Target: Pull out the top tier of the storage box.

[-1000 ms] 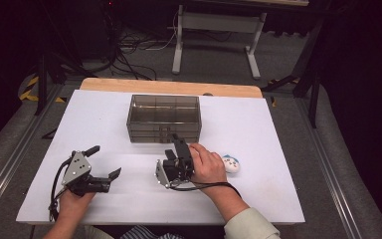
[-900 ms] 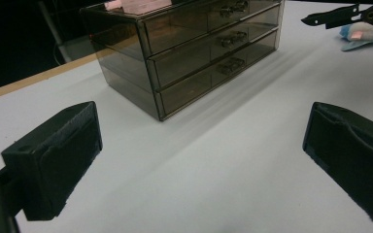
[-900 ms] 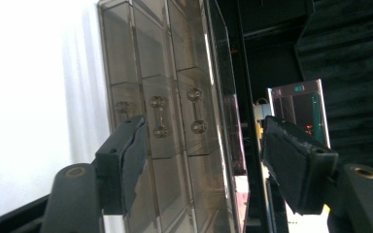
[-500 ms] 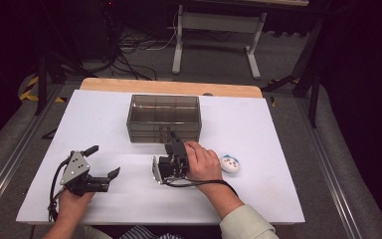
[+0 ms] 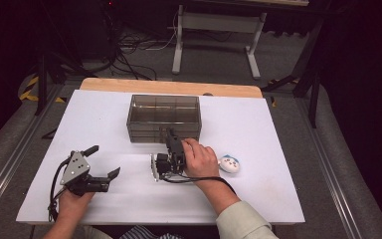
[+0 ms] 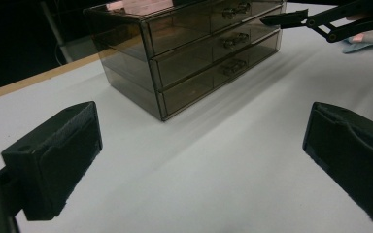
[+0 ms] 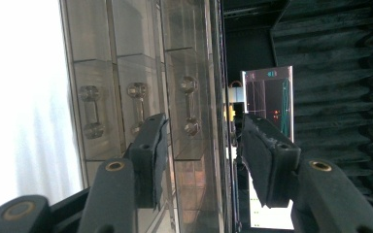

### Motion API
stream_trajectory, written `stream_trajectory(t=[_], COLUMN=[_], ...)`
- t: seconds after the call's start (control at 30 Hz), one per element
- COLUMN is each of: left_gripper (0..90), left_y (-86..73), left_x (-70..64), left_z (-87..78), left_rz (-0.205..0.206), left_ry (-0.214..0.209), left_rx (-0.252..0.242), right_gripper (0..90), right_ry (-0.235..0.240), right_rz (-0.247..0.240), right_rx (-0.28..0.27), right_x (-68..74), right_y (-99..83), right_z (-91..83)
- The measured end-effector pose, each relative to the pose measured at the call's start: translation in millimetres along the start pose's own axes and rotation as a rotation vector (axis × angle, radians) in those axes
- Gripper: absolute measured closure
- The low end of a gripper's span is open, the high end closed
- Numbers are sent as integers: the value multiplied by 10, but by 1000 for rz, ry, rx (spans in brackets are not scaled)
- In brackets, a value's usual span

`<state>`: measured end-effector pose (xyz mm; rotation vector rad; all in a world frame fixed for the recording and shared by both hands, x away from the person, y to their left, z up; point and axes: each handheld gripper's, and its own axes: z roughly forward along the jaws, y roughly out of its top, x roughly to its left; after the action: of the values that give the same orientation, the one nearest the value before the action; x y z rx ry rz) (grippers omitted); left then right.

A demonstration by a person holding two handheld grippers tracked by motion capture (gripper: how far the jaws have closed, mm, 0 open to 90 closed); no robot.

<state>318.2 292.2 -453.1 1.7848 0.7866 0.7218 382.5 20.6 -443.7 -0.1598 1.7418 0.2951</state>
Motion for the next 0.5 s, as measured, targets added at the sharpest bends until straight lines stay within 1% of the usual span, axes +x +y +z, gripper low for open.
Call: stream_trajectory(t=[0.03,0.17,0.23,0.37,0.5], left_gripper=[15,16,15,15,16], left_y=[0,1,1,1,1], left_x=[0,5,2,2,2], left_z=[0,-1,-1,-1,-2], left_rz=[0,3,1,1,2], left_ry=[0,0,1,0,0], left_rx=[0,-1,0,-2,-1], right_gripper=[567,595,617,638,676], right_ry=[-12,-28,-48,-57,-61], right_rz=[-4,-14,-27,-32,-40], right_rx=[2,5,8,8,22], right_x=[7,23,39,53,74], right_y=[2,5,9,10,8], right_z=[14,37,55,74,108])
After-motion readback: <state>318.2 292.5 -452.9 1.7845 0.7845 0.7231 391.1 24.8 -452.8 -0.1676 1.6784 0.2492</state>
